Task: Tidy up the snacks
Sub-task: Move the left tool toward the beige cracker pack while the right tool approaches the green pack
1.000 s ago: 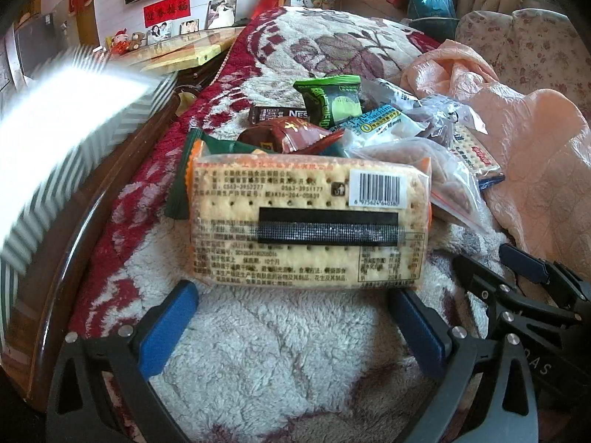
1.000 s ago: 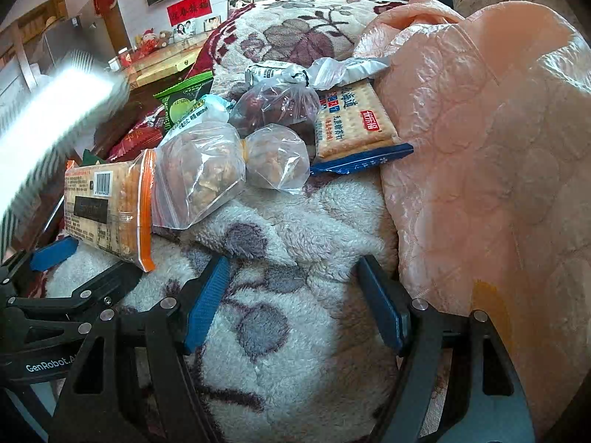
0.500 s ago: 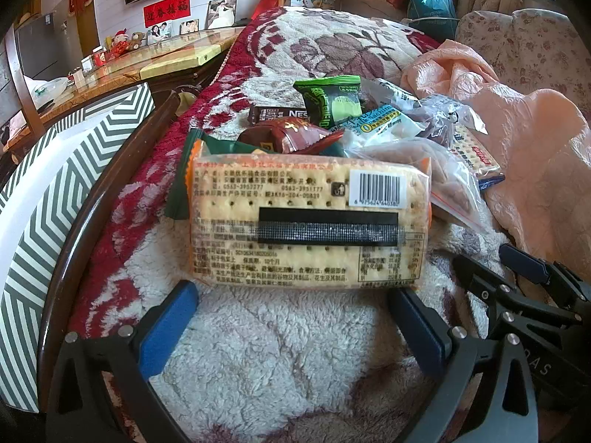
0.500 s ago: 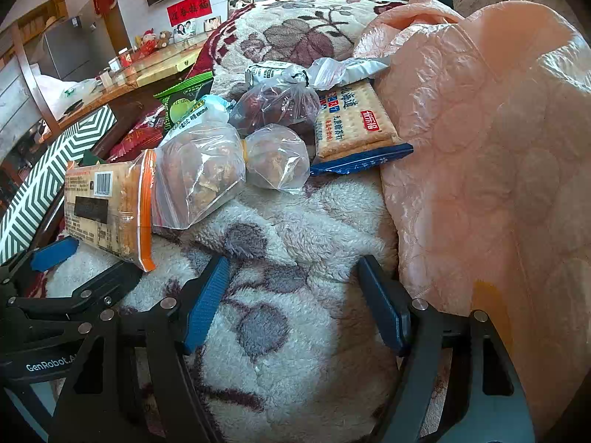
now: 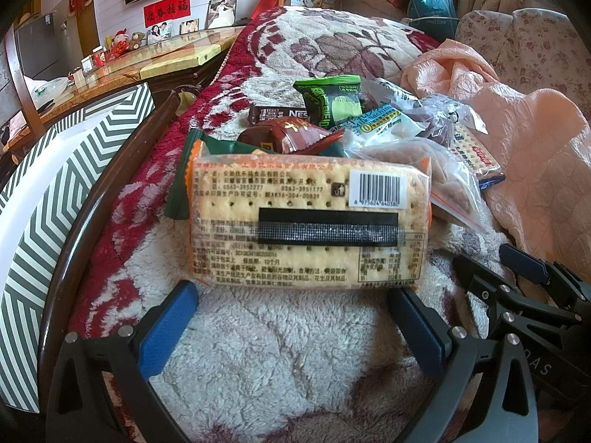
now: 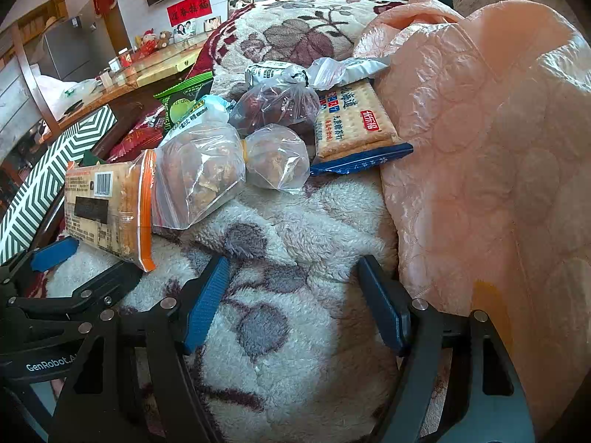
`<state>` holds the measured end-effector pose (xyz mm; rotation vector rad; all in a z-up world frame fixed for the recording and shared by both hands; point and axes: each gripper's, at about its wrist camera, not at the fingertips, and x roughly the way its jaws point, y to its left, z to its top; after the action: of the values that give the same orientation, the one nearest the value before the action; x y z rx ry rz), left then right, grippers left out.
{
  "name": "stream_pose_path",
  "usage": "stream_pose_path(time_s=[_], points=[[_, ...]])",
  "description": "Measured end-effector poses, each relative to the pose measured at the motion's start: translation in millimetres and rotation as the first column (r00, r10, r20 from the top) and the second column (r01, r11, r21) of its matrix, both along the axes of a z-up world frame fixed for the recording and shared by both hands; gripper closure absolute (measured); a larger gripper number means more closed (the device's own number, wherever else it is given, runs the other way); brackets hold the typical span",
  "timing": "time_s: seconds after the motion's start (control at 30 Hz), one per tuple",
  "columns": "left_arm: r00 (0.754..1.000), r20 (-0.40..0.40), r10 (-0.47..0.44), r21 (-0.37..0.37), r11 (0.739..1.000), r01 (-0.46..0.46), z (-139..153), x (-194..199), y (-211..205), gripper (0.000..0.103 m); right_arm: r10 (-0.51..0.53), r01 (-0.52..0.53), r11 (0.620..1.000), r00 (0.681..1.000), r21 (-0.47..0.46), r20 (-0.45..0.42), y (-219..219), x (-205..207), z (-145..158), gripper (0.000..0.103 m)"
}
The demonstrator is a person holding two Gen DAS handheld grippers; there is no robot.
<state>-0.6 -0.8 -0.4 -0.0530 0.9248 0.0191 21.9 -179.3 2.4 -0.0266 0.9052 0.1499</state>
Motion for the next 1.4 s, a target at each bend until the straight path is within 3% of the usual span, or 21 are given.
stream_pose_path(time_s=[0.2,0.37,0.47,0.63,0.8,0.93,1.03,1.23,1.4], points=[[0.994,-0.045,-0.1,0.009,0.995,0.101,8,-6,1,0.0,0.004,-0.004,1.0,1.0,-0.005,0.0,2,1,0,0.028],[0.991,-0.058,-0.121,0.006,0.993,0.121,18,-21,5,0.0,0.004,-0.004,1.0,1.0,-0.006,0.0,2,0,0,0.028],[0.992,-0.066,-0.108,-0.015,0.994,0.108,21,-22,14,0.0,0.004,-0.004,1.0,1.0,-0.003,0.0,0,0,0,0.028],[0.998,0.003,-0.064,-0.031,0.997,0.064,37,-26,32,0.0,0.004,-0.004,1.0,1.0,0.0,-0.004,-1,0,1,0.028],[1.0,-0.011,-0.023,-0.05,0.998,0.022,35,-21,47,0.0,-0.016,0.013,0.999,0.998,-0.045,-0.056,4,-2,5,0.028],[1.0,-0.011,-0.005,-0.057,0.998,0.004,34,-21,51,0.0,-0.025,0.023,1.0,0.997,-0.021,-0.069,5,-8,14,0.028],[1.0,0.002,0.001,-0.057,0.998,-0.001,37,-21,52,0.0,0.006,-0.007,1.0,0.999,-0.007,-0.046,7,-9,24,0.028],[1.0,0.007,-0.005,-0.047,0.999,0.006,41,-22,51,0.0,0.058,-0.06,0.996,0.998,-0.071,-0.025,26,6,36,0.028],[1.0,0.012,0.005,-0.052,0.999,-0.004,45,-25,55,0.0,0.075,-0.08,0.995,0.994,-0.059,-0.085,37,25,29,0.028]])
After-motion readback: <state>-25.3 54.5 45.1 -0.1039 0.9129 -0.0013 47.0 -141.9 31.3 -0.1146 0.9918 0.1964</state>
